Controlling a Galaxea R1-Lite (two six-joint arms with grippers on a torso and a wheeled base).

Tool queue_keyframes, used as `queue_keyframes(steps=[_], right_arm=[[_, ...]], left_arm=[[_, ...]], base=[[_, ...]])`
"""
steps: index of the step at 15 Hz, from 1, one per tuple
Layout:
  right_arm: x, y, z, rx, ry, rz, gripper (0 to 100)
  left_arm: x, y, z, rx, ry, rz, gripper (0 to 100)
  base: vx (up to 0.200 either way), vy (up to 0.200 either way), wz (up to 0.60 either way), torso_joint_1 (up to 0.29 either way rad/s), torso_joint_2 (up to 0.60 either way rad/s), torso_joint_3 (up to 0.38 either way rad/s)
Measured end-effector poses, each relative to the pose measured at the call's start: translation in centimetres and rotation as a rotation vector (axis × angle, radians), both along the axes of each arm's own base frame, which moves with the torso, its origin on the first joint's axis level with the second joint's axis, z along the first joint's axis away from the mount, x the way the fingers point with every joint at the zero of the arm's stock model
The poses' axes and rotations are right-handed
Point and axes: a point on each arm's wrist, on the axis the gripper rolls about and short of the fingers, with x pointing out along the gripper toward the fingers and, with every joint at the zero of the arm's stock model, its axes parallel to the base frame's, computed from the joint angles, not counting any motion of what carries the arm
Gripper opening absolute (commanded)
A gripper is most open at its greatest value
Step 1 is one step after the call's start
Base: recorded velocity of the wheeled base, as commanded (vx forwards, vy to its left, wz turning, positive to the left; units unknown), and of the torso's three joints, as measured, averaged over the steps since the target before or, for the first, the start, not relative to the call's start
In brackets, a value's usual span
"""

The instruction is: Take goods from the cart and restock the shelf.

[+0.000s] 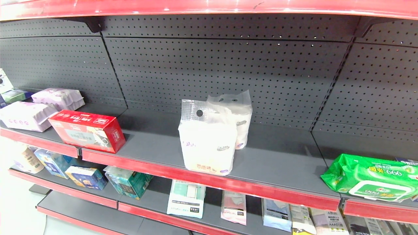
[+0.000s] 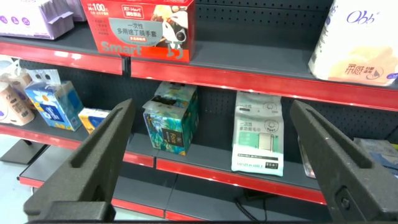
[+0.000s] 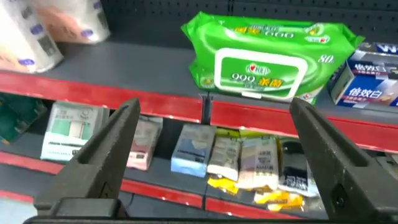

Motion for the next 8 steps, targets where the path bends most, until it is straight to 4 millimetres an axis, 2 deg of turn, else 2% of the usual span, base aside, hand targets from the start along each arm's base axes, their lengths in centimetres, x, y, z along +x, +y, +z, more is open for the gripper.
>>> queue_keyframes(steps=[8], right_arm=[[-0.19, 0.00, -0.06, -0.001, -0.025, 0.010, 100]], left_arm=[[0.00, 0.00, 0.00, 0.000, 0.000, 0.001, 100]], base=[[0.000, 0.000, 0.00, 0.000, 0.00, 0.000]])
